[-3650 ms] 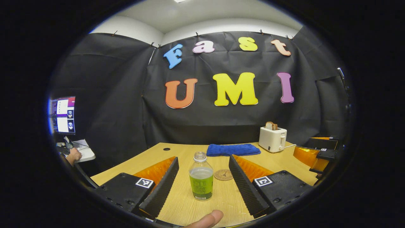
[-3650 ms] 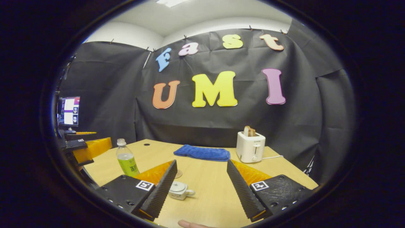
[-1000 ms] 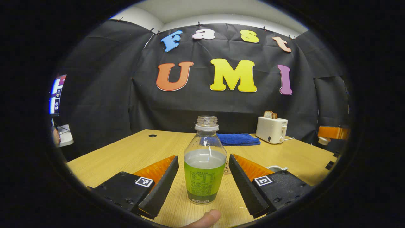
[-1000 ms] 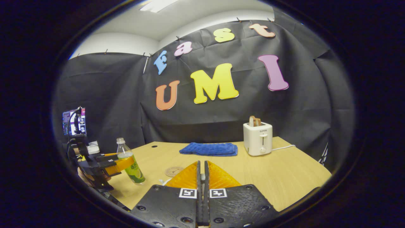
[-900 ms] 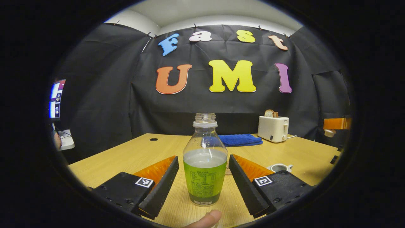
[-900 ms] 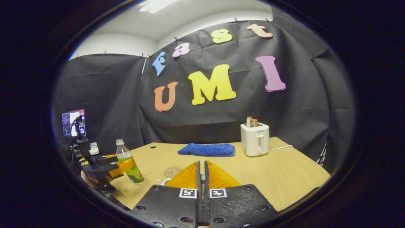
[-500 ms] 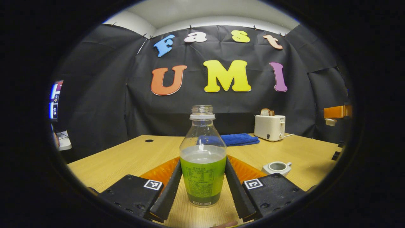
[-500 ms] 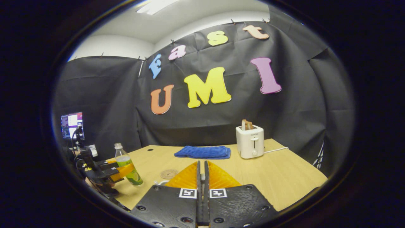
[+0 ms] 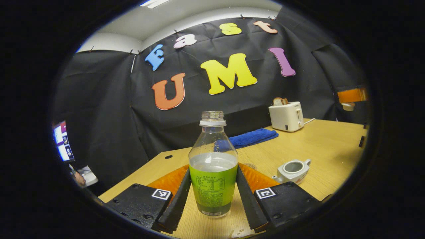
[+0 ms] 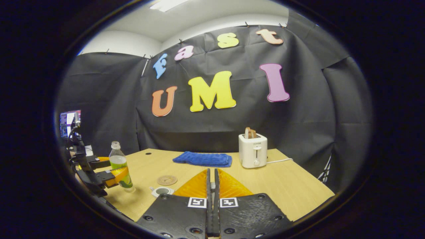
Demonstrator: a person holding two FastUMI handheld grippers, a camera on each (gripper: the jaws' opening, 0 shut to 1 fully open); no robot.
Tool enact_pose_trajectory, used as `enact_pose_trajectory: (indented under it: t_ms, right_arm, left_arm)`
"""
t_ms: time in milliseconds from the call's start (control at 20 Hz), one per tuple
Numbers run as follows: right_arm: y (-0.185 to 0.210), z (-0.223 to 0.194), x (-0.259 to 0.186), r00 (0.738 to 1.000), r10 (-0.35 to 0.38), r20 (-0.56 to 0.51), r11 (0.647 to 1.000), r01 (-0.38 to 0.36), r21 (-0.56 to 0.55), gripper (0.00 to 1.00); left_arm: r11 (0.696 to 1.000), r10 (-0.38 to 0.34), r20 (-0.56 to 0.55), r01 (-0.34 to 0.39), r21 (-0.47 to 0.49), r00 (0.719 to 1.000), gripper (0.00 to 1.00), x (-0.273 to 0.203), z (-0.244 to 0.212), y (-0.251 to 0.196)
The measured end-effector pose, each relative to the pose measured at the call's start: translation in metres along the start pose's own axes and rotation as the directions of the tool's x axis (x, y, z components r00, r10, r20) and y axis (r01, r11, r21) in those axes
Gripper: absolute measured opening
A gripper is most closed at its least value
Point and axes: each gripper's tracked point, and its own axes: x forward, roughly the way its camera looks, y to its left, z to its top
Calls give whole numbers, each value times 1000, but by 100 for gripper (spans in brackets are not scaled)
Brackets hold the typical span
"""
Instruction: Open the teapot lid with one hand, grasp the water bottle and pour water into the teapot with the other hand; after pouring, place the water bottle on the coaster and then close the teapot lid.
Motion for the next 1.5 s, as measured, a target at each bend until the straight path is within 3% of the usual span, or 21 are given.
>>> enact_pose_trajectory:
  t_ms: [100,200,400,650,800,1050,1150,1500]
  right_arm:
    - [-7,2,-1,1000,-23,6,1000,23,-14,0]
    - [-7,5,-3,999,-29,18,999,30,-24,0]
    - [-6,5,-4,999,-32,20,999,33,-31,0]
    - [-8,7,-3,999,-37,30,999,37,-11,0]
    - [-13,7,-3,999,-46,28,999,46,-12,0]
    - [-18,6,-2,998,-60,24,998,61,-12,0]
    - [-20,6,-1,998,-66,22,998,67,-17,0]
    - [-34,14,-7,991,-126,48,990,129,-51,1]
  left_arm:
    - [992,11,-36,-6,125,999,77,3,0,-1]
    - [960,31,-78,-8,279,996,77,7,-4,-1]
    - [826,52,-110,19,563,993,76,12,-7,-6]
    - [668,35,-178,110,736,983,76,8,-19,-20]
    - [557,34,-216,161,815,976,76,2,-26,-25]
    - [362,78,-223,180,914,972,76,-8,-21,-31]
    - [265,82,-208,180,947,975,76,-14,-12,-37]
    - [-21,116,-169,172,985,979,73,-6,10,-43]
